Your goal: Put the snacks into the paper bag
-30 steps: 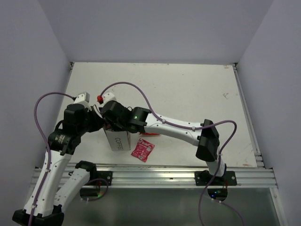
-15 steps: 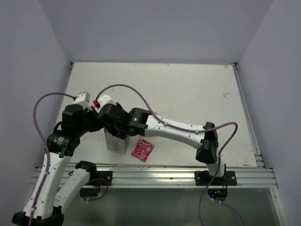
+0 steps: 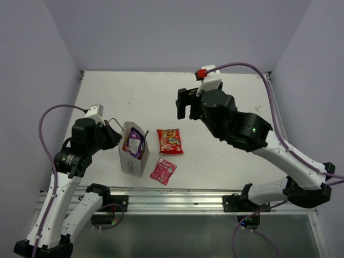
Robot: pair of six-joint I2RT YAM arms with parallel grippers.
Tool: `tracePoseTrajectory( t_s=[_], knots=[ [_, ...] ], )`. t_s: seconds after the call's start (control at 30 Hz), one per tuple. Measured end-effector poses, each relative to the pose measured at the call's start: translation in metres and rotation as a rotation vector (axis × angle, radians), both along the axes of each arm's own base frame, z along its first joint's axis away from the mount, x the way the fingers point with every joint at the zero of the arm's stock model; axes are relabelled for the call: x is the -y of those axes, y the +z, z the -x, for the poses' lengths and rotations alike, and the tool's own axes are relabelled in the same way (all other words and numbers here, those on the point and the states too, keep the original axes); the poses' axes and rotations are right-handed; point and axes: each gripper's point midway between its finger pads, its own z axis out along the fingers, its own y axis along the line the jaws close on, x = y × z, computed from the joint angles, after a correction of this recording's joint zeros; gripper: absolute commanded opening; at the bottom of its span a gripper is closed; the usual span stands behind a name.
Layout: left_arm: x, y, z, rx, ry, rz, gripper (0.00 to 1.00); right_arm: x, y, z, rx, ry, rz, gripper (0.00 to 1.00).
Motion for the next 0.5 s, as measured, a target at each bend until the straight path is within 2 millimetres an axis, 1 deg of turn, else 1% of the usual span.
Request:
tracePoseTrajectory(
  t_s=[0.03, 0.07, 0.1, 0.13, 0.17, 0.2, 0.27, 0.3, 0.33, 0.37, 0.4, 0.5],
  knots=[
    [0.0, 0.0, 0.0, -0.001, 0.0, -0.001, 0.0, 0.01, -0.019, -0.011, -0.024, -0.047, 0.023, 0.89],
    [0.0, 0.0, 0.0, -0.001, 0.001, -0.001, 0.0, 0.013, -0.037, -0.017, -0.047, -0.071, 0.05, 0.89],
    [0.0, -0.001, -0.001, -0.002, 0.002, -0.003, 0.0, 0.009, -0.068, -0.025, -0.091, -0.081, 0.096, 0.89],
    [0.0, -0.001, -0.001, -0.003, 0.002, -0.003, 0.0, 0.004, -0.094, -0.03, -0.127, -0.086, 0.14, 0.89],
    [-0.001, -0.001, -0.001, -0.003, 0.002, -0.006, 0.0, -0.005, -0.125, -0.035, -0.171, -0.08, 0.19, 0.89],
    [-0.001, -0.001, -0.001, -0.003, 0.004, -0.008, 0.0, -0.012, -0.152, -0.038, -0.208, -0.073, 0.232, 0.89],
    [-0.002, -0.001, -0.001, -0.002, 0.007, -0.01, 0.0, -0.022, -0.215, -0.042, -0.304, -0.057, 0.342, 0.89],
    [-0.002, -0.001, -0.001, -0.001, 0.009, -0.012, 0.0, -0.023, -0.242, -0.041, -0.349, -0.05, 0.389, 0.89],
    [-0.002, -0.001, -0.001, 0.0, 0.01, -0.012, 0.0, -0.024, -0.263, -0.04, -0.386, -0.044, 0.426, 0.89],
    [-0.003, -0.001, -0.001, 0.002, 0.011, -0.012, 0.0, -0.024, -0.278, -0.04, -0.415, -0.039, 0.449, 0.89],
    [-0.003, 0.0, -0.001, 0.004, 0.013, -0.012, 0.0, -0.024, -0.287, -0.041, -0.433, -0.039, 0.463, 0.89],
    [-0.004, 0.001, 0.001, 0.008, 0.014, -0.012, 0.0, -0.03, -0.298, -0.048, -0.447, -0.038, 0.448, 0.88]
  ],
)
